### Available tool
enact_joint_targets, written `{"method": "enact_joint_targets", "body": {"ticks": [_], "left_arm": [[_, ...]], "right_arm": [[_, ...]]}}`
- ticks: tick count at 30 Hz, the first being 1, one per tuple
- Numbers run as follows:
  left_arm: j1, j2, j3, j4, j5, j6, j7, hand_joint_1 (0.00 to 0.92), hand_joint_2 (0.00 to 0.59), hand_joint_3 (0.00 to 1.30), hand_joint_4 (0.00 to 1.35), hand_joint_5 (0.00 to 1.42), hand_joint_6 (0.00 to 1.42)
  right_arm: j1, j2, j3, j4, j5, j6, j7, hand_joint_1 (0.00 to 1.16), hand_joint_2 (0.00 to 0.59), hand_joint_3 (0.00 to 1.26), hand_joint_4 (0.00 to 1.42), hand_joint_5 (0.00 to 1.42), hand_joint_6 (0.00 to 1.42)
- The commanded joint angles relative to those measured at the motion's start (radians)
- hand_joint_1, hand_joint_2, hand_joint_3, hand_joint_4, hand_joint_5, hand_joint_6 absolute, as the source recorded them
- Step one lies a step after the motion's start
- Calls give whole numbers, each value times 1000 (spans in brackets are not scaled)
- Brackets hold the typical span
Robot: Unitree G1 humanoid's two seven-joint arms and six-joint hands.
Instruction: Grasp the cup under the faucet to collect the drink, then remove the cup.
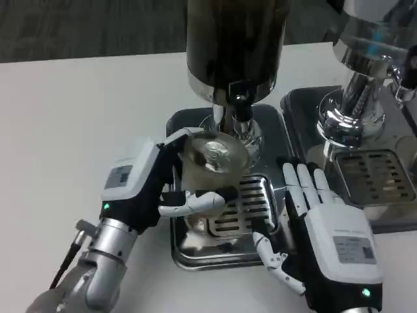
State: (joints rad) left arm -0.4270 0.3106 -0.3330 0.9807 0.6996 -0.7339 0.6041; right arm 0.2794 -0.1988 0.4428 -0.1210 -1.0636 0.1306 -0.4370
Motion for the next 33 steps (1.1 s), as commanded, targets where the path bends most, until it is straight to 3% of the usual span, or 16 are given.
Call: {"method": "enact_joint_targets", "body": {"ticks": [1,11,21,23,27,33], "left_arm": [[-71,-25,-34,66,22,13,47,418,115,402,603,814,1005],[-133,-87,-123,166,79,92,174,490,124,409,610,831,1024],[-117,-93,-202,185,103,99,231,479,113,422,619,850,1048],[-103,-81,-205,186,95,92,232,434,101,396,598,837,1027],[-78,-59,-185,183,61,74,230,241,76,344,545,787,898],[-65,-52,-173,181,33,81,217,176,72,316,513,762,858]], "right_arm": [[11,8,0,-4,-5,16,-23,88,434,0,0,0,181],[23,17,3,-18,-6,34,-22,89,434,0,0,0,181],[33,22,2,-22,-2,38,-24,89,434,0,0,0,180],[34,22,-1,-20,2,37,-26,89,434,0,0,0,180],[29,17,-10,-12,16,28,-23,89,434,0,0,0,180],[26,10,-14,-10,25,23,-19,89,434,0,0,0,180]]}}
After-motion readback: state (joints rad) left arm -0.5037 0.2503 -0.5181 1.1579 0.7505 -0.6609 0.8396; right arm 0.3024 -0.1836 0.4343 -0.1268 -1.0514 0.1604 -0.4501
